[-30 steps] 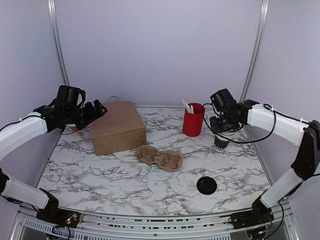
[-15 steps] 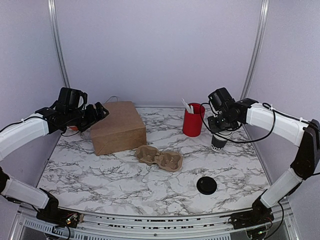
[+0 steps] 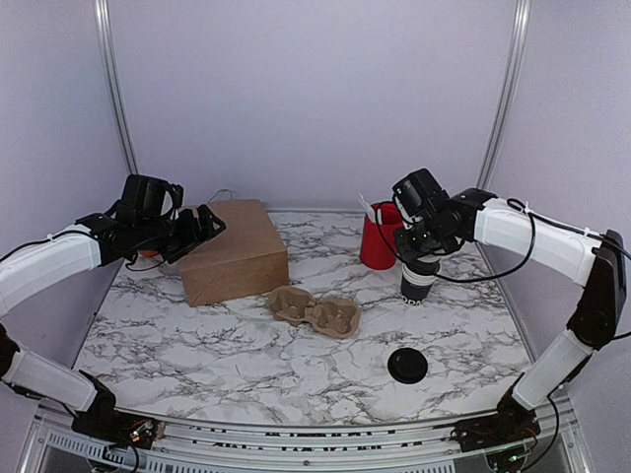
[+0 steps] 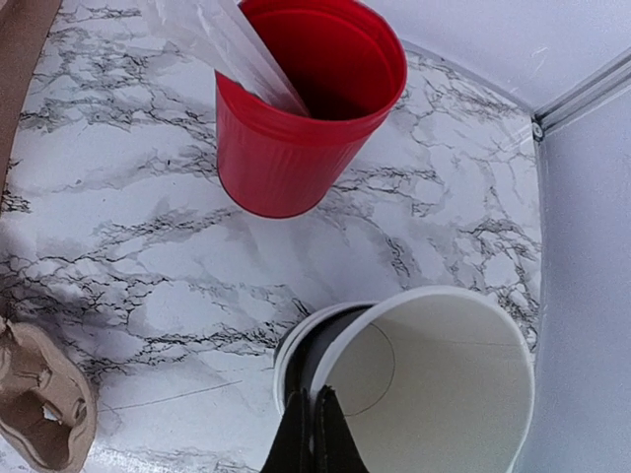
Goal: Pack the takeout coffee
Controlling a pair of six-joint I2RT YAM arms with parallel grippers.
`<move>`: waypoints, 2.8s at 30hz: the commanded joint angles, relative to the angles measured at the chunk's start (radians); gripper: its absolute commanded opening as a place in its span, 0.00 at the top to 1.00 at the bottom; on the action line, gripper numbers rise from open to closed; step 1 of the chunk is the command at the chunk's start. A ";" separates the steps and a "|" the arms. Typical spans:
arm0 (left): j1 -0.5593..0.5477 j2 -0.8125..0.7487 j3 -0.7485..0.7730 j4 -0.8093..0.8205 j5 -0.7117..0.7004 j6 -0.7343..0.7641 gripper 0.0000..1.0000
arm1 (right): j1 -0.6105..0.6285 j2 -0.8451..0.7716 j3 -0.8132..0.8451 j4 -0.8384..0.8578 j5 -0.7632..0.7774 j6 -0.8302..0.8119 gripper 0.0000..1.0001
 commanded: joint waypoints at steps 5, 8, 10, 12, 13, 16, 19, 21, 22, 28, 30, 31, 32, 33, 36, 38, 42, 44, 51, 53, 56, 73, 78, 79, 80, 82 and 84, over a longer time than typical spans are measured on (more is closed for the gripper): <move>-0.010 0.015 -0.001 0.036 0.012 0.002 0.01 | 0.009 -0.051 0.104 -0.066 0.050 -0.010 1.00; -0.010 0.016 0.006 0.036 0.012 0.004 0.01 | 0.010 -0.083 0.140 -0.088 0.043 -0.019 1.00; -0.009 0.019 0.011 0.036 0.009 0.005 0.01 | 0.011 -0.096 0.166 -0.106 0.031 -0.028 1.00; -0.010 0.021 0.014 0.036 0.006 0.007 0.01 | 0.013 -0.106 0.190 -0.121 0.022 -0.034 1.00; -0.009 0.023 0.017 0.037 0.006 0.007 0.01 | 0.016 -0.110 0.201 -0.130 0.016 -0.038 1.00; -0.010 0.027 0.023 0.037 0.003 0.007 0.01 | 0.031 -0.123 0.234 -0.147 -0.006 -0.043 1.00; -0.010 0.030 0.030 0.035 0.000 0.008 0.01 | 0.057 -0.135 0.260 -0.157 -0.055 -0.042 1.00; -0.010 0.033 0.033 0.035 -0.003 0.008 0.01 | 0.093 -0.138 0.268 -0.154 -0.085 -0.040 1.00; -0.010 0.034 0.035 0.035 -0.003 0.009 0.01 | 0.117 -0.136 0.269 -0.152 -0.098 -0.039 1.00; -0.009 0.042 0.042 0.035 -0.006 0.010 0.01 | 0.277 -0.097 0.246 -0.120 -0.172 -0.025 1.00; -0.010 0.042 0.044 0.036 -0.007 0.010 0.01 | 0.331 -0.080 0.228 -0.100 -0.176 -0.015 1.00; -0.010 0.043 0.044 0.036 -0.008 0.010 0.01 | 0.354 -0.073 0.217 -0.087 -0.188 -0.006 1.00; -0.010 0.042 0.044 0.036 -0.007 0.010 0.01 | 0.375 -0.063 0.205 -0.070 -0.202 0.002 1.00; -0.010 0.042 0.043 0.035 -0.010 0.011 0.01 | 0.399 -0.057 0.191 -0.052 -0.214 0.009 1.00; -0.009 0.040 0.041 0.036 -0.014 0.011 0.01 | 0.466 -0.028 0.158 -0.002 -0.244 0.030 1.00; -0.010 0.038 0.038 0.035 -0.017 0.012 0.01 | 0.505 -0.004 0.139 0.029 -0.259 0.044 1.00; -0.009 0.038 0.033 0.036 -0.021 0.012 0.01 | 0.568 0.050 0.111 0.075 -0.242 0.072 1.00; -0.011 0.038 0.032 0.035 -0.022 0.012 0.01 | 0.586 0.080 0.101 0.078 -0.204 0.088 1.00; -0.010 0.027 0.025 0.035 -0.036 0.015 0.01 | 0.617 0.151 0.054 0.172 -0.157 0.131 1.00; -0.010 0.021 0.022 0.036 -0.043 0.023 0.01 | 0.622 0.163 0.048 0.201 -0.158 0.137 1.00; -0.008 0.012 0.012 0.033 -0.052 0.036 0.01 | 0.632 0.179 0.048 0.224 -0.147 0.141 1.00; -0.006 0.012 0.007 0.022 -0.058 0.058 0.01 | 0.667 0.219 0.174 0.155 -0.195 0.143 0.48; -0.006 0.007 0.007 0.022 -0.060 0.063 0.01 | 0.662 0.158 0.198 0.132 -0.156 0.139 0.28; -0.007 0.006 0.008 0.022 -0.061 0.065 0.01 | 0.656 0.146 0.203 0.122 -0.142 0.137 0.25; -0.007 0.006 0.009 0.022 -0.063 0.063 0.01 | 0.646 0.132 0.204 0.113 -0.132 0.138 0.22; -0.009 0.000 0.009 0.023 -0.064 0.065 0.01 | 0.623 0.100 0.190 0.106 -0.122 0.143 0.16; -0.009 -0.006 0.012 0.024 -0.065 0.069 0.01 | 0.593 0.062 0.159 0.106 -0.121 0.154 0.11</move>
